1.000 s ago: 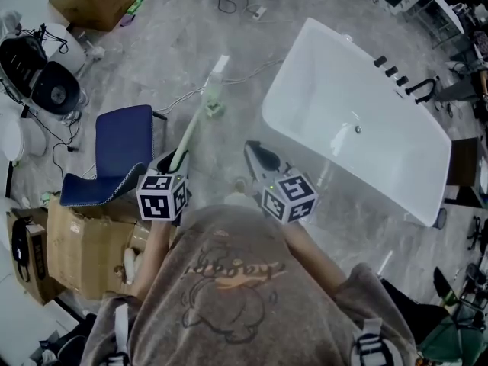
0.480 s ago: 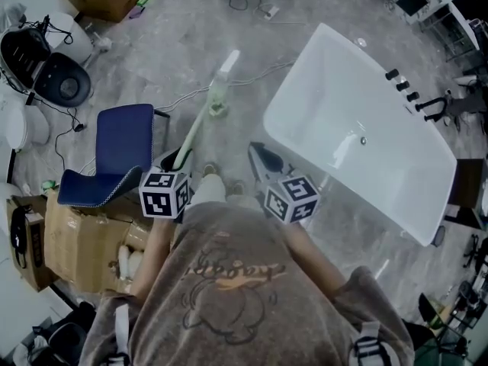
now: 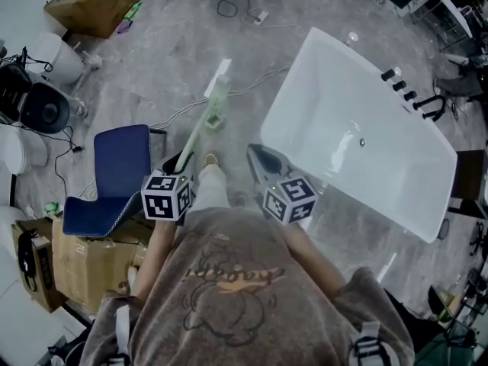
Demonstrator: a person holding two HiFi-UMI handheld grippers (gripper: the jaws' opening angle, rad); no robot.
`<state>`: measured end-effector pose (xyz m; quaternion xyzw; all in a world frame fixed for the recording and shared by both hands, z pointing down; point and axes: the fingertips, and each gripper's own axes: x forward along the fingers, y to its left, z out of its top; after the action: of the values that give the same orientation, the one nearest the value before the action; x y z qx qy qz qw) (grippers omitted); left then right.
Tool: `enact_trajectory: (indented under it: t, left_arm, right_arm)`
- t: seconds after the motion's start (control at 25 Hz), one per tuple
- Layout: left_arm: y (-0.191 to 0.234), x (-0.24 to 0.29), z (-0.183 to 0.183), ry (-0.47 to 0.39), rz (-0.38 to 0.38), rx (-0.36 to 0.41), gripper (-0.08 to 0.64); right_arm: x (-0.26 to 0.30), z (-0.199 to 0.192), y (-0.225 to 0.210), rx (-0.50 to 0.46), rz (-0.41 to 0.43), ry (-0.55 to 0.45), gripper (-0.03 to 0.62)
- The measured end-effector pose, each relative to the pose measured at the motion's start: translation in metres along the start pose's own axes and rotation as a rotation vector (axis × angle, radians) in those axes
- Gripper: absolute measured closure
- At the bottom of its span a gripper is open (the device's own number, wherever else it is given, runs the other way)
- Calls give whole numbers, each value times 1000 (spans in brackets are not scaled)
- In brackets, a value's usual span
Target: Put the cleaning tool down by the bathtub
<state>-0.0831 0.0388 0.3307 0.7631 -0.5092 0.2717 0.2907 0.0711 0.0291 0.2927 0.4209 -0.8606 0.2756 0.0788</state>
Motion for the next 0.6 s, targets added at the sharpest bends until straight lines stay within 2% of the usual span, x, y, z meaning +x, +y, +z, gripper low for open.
enact_trajectory:
  t: [0.6]
  left_arm:
    - [55, 61, 44, 68, -49, 29, 456]
  right_arm:
    - [90, 27, -21, 41, -28, 13, 592]
